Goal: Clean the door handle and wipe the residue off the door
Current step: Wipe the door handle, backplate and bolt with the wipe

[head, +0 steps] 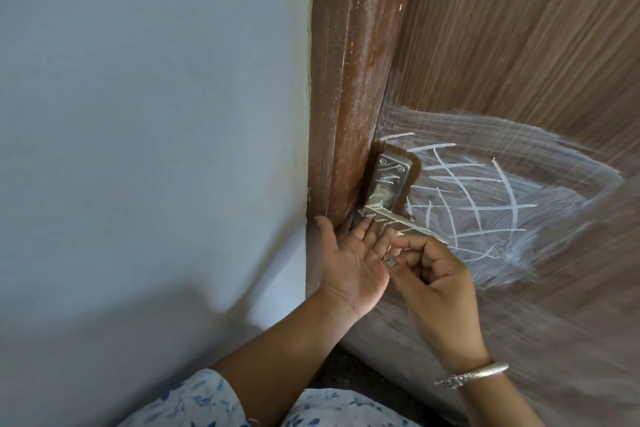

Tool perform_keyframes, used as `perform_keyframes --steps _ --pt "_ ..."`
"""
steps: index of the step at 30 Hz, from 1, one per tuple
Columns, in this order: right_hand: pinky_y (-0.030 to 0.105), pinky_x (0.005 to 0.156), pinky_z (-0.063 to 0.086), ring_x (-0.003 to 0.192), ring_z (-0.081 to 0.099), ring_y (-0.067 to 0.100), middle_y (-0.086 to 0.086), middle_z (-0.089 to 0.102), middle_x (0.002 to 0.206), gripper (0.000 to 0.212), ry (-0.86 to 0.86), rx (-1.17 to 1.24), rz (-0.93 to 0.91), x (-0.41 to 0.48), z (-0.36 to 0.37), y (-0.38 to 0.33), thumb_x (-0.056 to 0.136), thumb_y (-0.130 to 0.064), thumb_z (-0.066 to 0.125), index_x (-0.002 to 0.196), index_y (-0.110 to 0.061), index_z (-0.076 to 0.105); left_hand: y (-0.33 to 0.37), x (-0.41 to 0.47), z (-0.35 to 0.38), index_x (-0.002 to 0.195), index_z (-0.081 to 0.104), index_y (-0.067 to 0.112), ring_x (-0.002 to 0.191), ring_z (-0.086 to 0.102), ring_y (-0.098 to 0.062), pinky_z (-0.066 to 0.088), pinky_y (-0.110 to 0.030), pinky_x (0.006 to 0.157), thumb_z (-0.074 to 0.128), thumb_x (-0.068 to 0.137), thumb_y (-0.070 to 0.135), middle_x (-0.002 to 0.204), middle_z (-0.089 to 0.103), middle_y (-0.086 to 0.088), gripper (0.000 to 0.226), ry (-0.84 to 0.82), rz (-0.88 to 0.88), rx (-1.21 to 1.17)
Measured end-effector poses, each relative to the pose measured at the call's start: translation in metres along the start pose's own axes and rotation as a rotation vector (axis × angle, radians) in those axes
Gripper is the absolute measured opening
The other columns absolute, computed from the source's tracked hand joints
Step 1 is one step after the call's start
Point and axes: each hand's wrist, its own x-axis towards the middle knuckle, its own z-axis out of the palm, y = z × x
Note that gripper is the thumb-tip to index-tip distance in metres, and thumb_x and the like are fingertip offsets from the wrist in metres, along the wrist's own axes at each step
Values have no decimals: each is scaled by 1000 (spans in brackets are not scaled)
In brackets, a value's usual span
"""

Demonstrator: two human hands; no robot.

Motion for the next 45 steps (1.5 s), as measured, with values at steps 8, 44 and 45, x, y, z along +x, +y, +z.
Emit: perform_keyframes --steps 8,44,45 --pt "21 45 40 44 48 4 -8 60 54 11 146 -220 294 1 -13 58 81 -9 68 88 -18 67 6 2 -9 134 45 9 129 43 -24 32 -40 106 24 79 80 146 41 -10 92 80 -13 -41" --pt "24 52 51 62 62 12 -9 69 76 24 -67 -281 -61 20 -22 -24 84 -7 64 88 -31 68 24 -43 40 108 58 22 89 63 -12 55 -30 75 62 85 25 101 65 -2 23 -225 818 1290" --pt "20 52 49 61 61 8 -11 68 75 21 -47 -309 -86 22 -22 -26 84 -11 65 85 -32 67 28 -42 41 103 61 20 84 64 -11 55 -31 72 62 86 21 94 67 0 17 -211 837 1307"
